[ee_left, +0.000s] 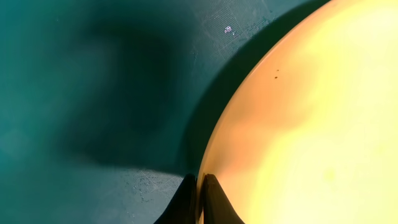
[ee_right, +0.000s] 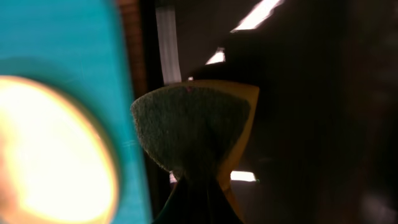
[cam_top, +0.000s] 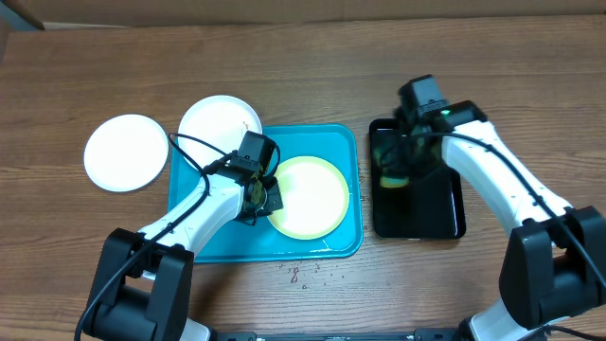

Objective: Clean dirty plates on tray and stack at the side
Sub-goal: 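Return the sponge to the black tray with right gripper, then lift the yellow plate and stack it on the white plate at left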

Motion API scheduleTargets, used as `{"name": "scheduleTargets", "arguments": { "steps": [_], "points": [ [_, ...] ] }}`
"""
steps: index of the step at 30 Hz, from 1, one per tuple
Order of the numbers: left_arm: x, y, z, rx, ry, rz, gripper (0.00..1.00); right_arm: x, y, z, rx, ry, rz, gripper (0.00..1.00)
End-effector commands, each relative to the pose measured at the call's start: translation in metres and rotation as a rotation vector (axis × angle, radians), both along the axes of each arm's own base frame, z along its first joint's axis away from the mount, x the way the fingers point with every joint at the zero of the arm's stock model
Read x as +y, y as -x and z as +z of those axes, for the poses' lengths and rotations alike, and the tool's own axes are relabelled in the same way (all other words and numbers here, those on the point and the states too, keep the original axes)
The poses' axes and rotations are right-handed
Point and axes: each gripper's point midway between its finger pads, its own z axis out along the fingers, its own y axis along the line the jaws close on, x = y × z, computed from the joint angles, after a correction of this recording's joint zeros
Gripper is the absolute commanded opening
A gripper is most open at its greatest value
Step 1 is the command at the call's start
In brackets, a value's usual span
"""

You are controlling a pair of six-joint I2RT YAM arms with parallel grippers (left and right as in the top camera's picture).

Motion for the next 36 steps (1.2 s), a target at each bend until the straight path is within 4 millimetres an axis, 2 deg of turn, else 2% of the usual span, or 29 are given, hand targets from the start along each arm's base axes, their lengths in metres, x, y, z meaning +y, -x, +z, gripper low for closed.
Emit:
{"name": "scheduleTargets", "arguments": {
  "steps": [1,4,8,13,15,18,20,21,27,31,36],
  "points": [
    [0.004,0.01,-0.007,0.035,-0.017,0.004,0.04,-0.037,0.0,-0.006,-0.021,0.136,-0.055,0.04],
    [0.005,0.006,-0.002,0.022,-0.018,0.009,0.04,-0.049,0.007,-0.023,0.0,0.148,-0.08,0.04],
    [0.005,-0.005,0.01,-0.001,-0.034,-0.039,0.04,-0.054,0.017,-0.045,0.014,0.15,-0.088,0.13],
    [0.02,-0.019,0.039,-0.025,-0.146,-0.049,0.04,-0.056,0.028,-0.059,0.032,0.155,-0.086,0.18],
    [0.028,-0.027,0.057,-0.057,-0.2,-0.038,0.04,-0.056,0.029,-0.06,0.036,0.157,-0.086,0.24],
    [0.037,-0.036,0.086,-0.109,-0.254,-0.026,0.04,-0.056,0.029,-0.06,0.036,0.156,-0.086,0.55],
    [0.045,-0.042,0.11,-0.156,-0.306,-0.027,0.04,-0.056,0.03,-0.06,0.038,0.157,-0.086,0.88],
    [0.049,-0.044,0.122,-0.179,-0.332,-0.029,0.04,-0.056,0.03,-0.06,0.04,0.157,-0.085,1.0],
    [0.053,-0.046,0.184,-0.317,-0.427,-0.049,0.04,-0.056,0.027,-0.06,0.027,0.155,-0.086,1.0],
    [0.045,-0.044,0.218,-0.449,-0.539,-0.08,0.04,-0.056,0.027,-0.06,0.028,0.155,-0.086,1.0],
    [0.027,-0.038,0.253,-0.611,-0.777,-0.139,0.04,-0.056,0.027,-0.06,0.028,0.155,-0.086,1.0]
  ]
}}
